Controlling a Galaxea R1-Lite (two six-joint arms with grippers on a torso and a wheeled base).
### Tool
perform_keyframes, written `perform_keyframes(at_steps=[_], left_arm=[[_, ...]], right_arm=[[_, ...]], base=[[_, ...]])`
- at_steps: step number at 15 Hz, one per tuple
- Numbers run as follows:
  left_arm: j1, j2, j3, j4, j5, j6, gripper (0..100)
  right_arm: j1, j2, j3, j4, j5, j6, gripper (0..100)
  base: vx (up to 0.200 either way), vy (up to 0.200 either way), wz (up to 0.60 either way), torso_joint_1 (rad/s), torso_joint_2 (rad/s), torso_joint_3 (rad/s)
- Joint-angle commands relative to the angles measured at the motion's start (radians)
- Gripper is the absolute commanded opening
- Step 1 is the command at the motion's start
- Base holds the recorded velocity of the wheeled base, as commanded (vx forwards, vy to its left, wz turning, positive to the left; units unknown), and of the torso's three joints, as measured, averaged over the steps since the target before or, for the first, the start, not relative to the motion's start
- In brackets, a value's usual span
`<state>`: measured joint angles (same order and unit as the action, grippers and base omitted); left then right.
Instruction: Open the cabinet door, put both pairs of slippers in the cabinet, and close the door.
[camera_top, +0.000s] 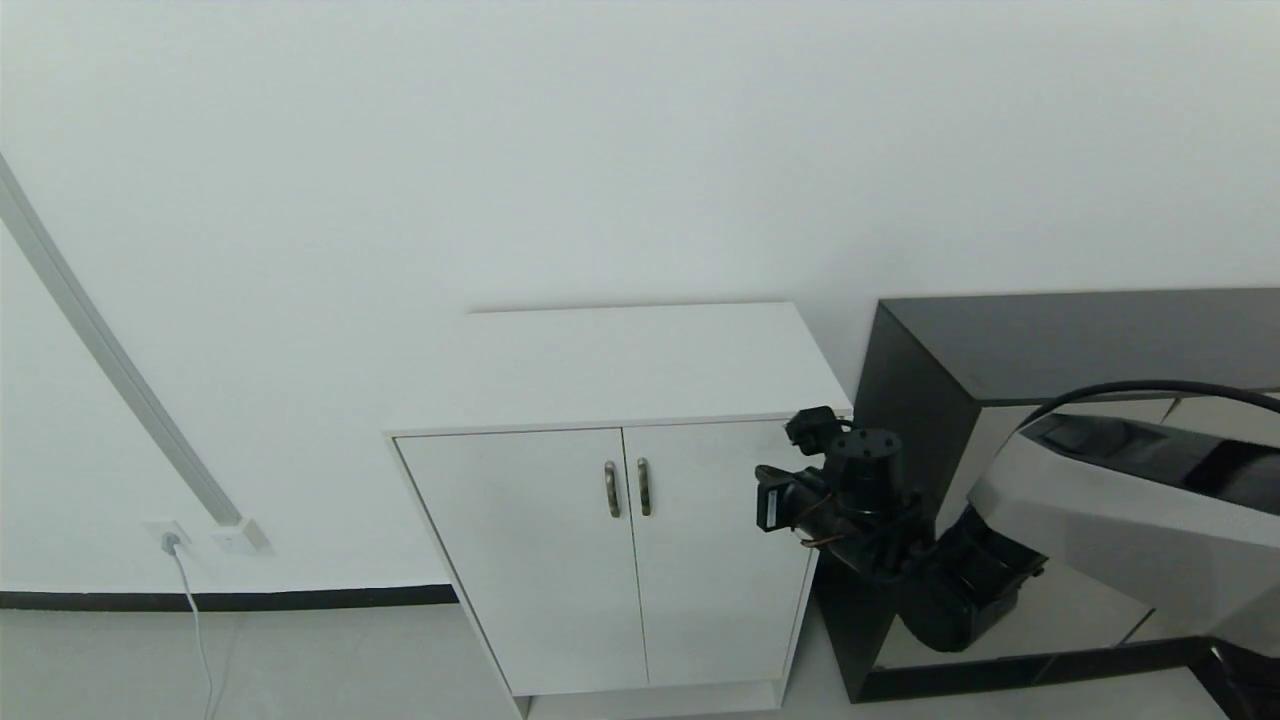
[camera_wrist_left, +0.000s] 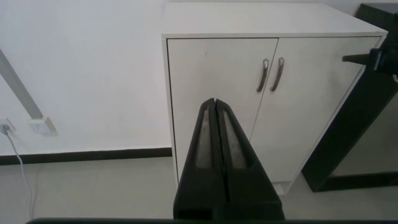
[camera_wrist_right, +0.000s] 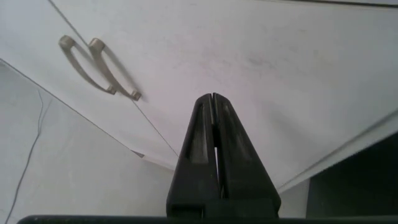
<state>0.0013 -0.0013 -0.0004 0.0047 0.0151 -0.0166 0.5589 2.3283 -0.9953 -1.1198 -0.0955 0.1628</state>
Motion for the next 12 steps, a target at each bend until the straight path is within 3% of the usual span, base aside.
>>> perform_keyframes(at_steps=[1,6,12], left_arm=[[0.000,0.001,0.000,0.000,0.000,0.000,0],[0.000,0.001,0.000,0.000,0.000,-0.003,0],[0.000,0.001,0.000,0.000,0.000,-0.003,0]], right_arm=[[-0.008,-0.135,0.161,-0.060,-0.001,0.000,0],[-0.071,-0.322,0.437,-0.163,-0.001,-0.002,0],[-0.205,-0.544,0.647,-0.173,-0.001,-0.003,0]], base=[[0.000,0.000,0.00,0.000,0.00,0.000],[0.000,0.000,0.00,0.000,0.00,0.000],[0.000,0.000,0.00,0.000,0.00,0.000]])
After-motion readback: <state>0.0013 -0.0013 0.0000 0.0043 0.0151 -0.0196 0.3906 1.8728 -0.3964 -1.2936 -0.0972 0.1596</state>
